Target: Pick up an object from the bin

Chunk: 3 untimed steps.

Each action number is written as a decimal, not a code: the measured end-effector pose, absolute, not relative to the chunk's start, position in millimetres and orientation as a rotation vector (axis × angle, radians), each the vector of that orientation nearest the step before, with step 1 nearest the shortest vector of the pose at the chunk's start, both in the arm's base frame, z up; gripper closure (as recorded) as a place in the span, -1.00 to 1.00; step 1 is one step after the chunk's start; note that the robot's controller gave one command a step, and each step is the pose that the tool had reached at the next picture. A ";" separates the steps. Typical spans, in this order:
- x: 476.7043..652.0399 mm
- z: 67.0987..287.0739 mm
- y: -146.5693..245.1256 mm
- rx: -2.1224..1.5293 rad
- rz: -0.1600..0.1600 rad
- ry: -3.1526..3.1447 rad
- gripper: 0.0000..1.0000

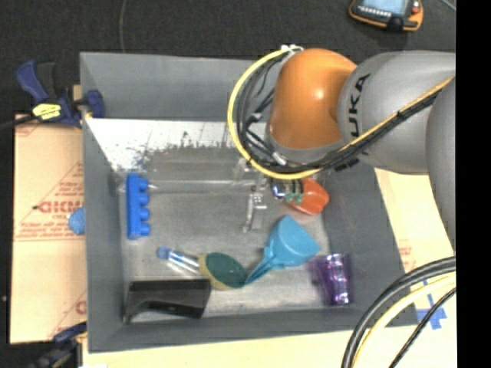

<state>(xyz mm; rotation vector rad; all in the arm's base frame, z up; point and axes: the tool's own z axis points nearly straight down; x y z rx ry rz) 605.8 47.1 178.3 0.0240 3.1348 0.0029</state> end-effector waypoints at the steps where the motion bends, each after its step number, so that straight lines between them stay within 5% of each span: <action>1: 598.2 199.1 43.9 0.002 0.004 3.128 -1.00; 2: 536.1 151.9 -6.0 0.123 0.003 3.131 -1.00; 3: 572.0 132.1 -11.9 0.083 0.006 3.116 -1.00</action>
Offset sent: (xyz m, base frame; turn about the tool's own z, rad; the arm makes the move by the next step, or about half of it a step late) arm -0.0699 -0.0515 -0.0260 0.0590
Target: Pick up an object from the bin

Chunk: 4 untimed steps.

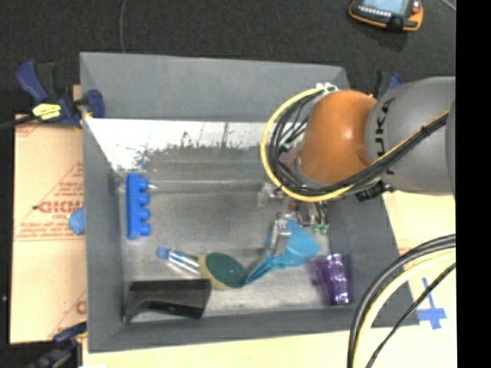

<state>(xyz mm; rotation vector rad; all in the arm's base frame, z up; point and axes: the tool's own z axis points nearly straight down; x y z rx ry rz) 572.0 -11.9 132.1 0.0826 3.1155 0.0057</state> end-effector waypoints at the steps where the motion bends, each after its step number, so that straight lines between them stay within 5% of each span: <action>1: 530.9 101.1 -13.8 0.162 0.005 3.125 -1.00; 2: 569.5 72.8 -40.9 -0.151 0.002 3.105 -1.00; 3: 537.5 71.0 -26.6 -0.110 0.004 3.119 -1.00; 4: 552.7 75.5 -61.8 -0.128 0.001 3.101 1.00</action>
Offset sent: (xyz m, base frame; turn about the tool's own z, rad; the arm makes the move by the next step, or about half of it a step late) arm -0.0041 -0.0273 -0.0599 -0.1535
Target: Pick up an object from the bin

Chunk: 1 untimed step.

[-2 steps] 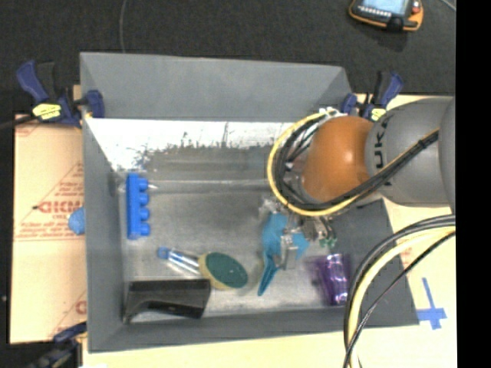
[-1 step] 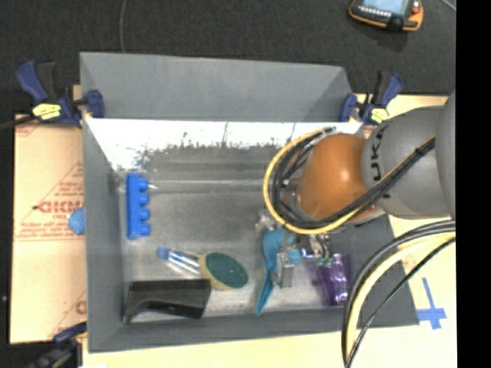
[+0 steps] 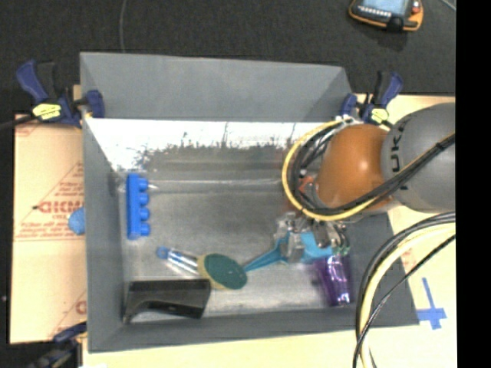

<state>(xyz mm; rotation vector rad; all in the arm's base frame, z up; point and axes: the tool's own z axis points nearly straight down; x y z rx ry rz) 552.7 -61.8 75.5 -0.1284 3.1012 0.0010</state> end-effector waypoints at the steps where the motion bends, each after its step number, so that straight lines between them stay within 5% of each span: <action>1: 552.7 75.5 -61.8 -0.127 0.001 3.101 1.00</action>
Offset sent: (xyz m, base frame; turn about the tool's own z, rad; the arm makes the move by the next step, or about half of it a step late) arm -0.0027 -0.0058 0.0073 0.0244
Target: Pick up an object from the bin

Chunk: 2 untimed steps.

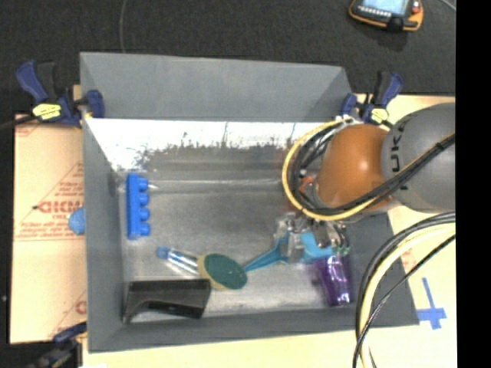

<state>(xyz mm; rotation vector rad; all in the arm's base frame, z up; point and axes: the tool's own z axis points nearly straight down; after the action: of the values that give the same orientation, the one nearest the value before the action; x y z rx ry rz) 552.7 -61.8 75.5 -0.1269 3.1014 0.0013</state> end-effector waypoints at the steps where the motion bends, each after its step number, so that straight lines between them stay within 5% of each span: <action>1: 551.3 83.3 -67.2 -0.095 0.003 3.097 1.00; 2: 550.7 125.9 -65.8 -0.096 0.001 3.096 1.00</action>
Offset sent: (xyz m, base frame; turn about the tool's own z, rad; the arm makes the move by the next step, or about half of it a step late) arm -0.0037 -0.0030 0.0487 0.0220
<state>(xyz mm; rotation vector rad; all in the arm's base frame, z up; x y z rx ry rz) 550.7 -65.8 125.9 -0.0956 3.0957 0.0012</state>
